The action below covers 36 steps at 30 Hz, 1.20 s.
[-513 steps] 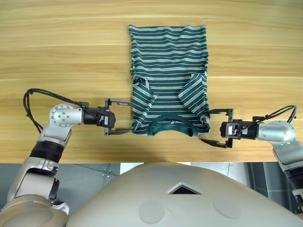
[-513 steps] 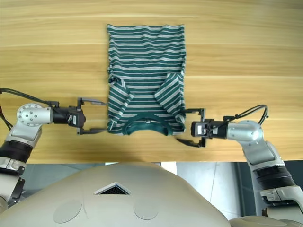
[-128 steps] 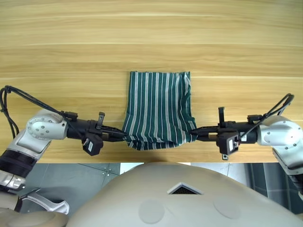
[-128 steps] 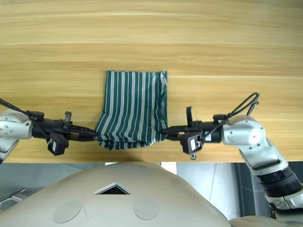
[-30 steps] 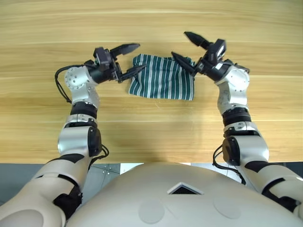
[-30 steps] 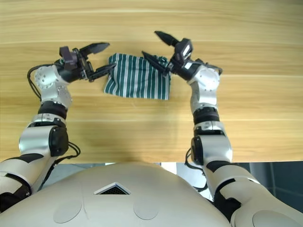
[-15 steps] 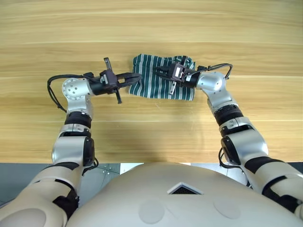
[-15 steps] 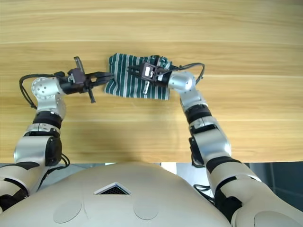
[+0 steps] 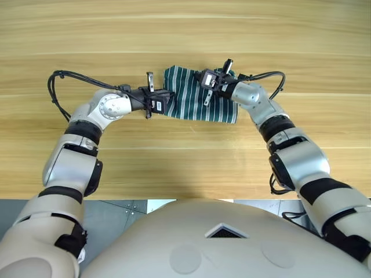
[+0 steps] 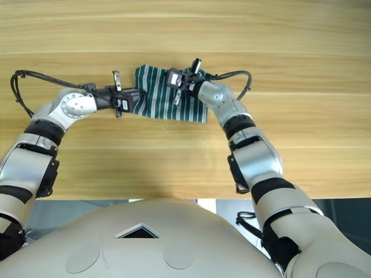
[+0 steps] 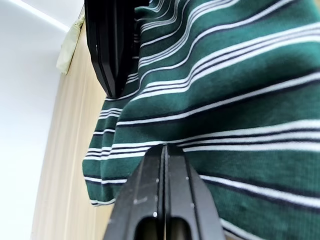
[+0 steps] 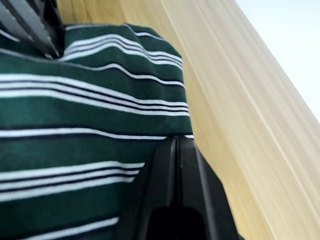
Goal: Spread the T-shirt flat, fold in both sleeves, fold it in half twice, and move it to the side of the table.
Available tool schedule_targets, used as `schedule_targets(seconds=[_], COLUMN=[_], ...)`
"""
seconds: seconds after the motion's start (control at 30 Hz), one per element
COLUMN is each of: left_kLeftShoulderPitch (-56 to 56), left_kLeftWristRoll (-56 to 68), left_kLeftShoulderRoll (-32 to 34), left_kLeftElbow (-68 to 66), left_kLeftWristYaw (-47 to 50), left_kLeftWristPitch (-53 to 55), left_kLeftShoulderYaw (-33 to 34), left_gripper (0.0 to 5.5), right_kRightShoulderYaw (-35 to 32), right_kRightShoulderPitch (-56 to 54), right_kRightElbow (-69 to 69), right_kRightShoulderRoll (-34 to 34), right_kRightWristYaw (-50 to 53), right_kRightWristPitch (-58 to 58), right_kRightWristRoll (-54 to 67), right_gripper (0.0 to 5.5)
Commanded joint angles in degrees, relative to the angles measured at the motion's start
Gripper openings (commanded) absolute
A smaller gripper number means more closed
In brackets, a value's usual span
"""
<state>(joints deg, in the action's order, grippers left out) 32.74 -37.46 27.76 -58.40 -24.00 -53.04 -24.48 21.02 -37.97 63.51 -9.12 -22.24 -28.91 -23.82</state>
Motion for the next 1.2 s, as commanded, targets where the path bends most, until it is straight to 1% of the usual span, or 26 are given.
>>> schedule_targets(seconds=[0.03, 0.1, 0.27, 0.43, 0.57, 0.67, 0.77, 0.83, 0.93, 1.1, 1.2], left_kLeftShoulderPitch=[-2.12, -1.94, -2.52, -3.4, -2.92, -3.53, -5.19, -6.23, -7.45, -10.01, -10.83], left_kLeftWristRoll=[-4.68, -4.47, -5.09, -6.05, -4.67, 5.75, 23.03, 32.88, 43.13, 53.26, 54.54], left_kLeftShoulderRoll=[1.17, 1.33, 1.65, 1.26, 1.97, 3.88, 5.92, 7.06, 7.85, 7.35, 6.62], left_kLeftElbow=[-2.15, -2.28, -3.18, -4.43, -5.01, -2.35, 3.97, 8.89, 14.92, 23.62, 26.29], left_kLeftWristYaw=[2.71, 3.72, 5.73, 7.31, 7.39, 0.51, -11.02, -18.03, -26.36, -35.97, -39.28], left_kLeftWristPitch=[2.76, 2.71, 3.43, 4.32, 4.04, -2.91, -7.52, -7.2, -4.28, 0.25, 2.4], left_kLeftShoulderYaw=[-4.55, -5.58, -8.39, -11.53, -11.98, -7.58, -4.06, -2.62, -0.78, 0.59, 1.21], left_gripper=[0.0, 0.0, 0.0, 0.0, 0.0, 0.0, 0.0, 0.0, 0.0, 0.0, 0.0], right_kRightShoulderYaw=[3.27, 3.89, 1.15, -2.06, -1.22, -0.98, -1.43, -1.69, -1.95, -2.2, -2.19], right_kRightShoulderPitch=[-1.61, -1.6, -1.66, -0.85, 1.51, 4.99, 9.92, 12.99, 17.19, 19.84, 20.4], right_kRightElbow=[4.84, 7.53, 11.32, 11.88, 10.72, 7.54, 0.2, -5.91, -15.12, -20.79, -22.07], right_kRightShoulderRoll=[0.14, -0.82, -4.13, -5.88, -6.48, -7.01, -8.33, -9.68, -12.23, -14.2, -14.12], right_kRightWristYaw=[5.02, 7.26, 8.75, 7.25, 4.36, -3.5, -15.89, -23.53, -31.95, -34.55, -34.23], right_kRightWristPitch=[2.54, 4.1, 6.38, 6.07, 2.53, -4.98, -13.16, -14.82, -13.23, -9.72, -8.42], right_kRightWristRoll=[-4.36, -5.5, -3.33, -0.27, -0.4, 1.43, 7.97, 13.3, 19.4, 20.63, 20.34], right_gripper=[0.03, 0.03, 0.03, 0.03, 0.03, 0.03, 0.03, 0.03, 0.03, 0.03, 0.03])
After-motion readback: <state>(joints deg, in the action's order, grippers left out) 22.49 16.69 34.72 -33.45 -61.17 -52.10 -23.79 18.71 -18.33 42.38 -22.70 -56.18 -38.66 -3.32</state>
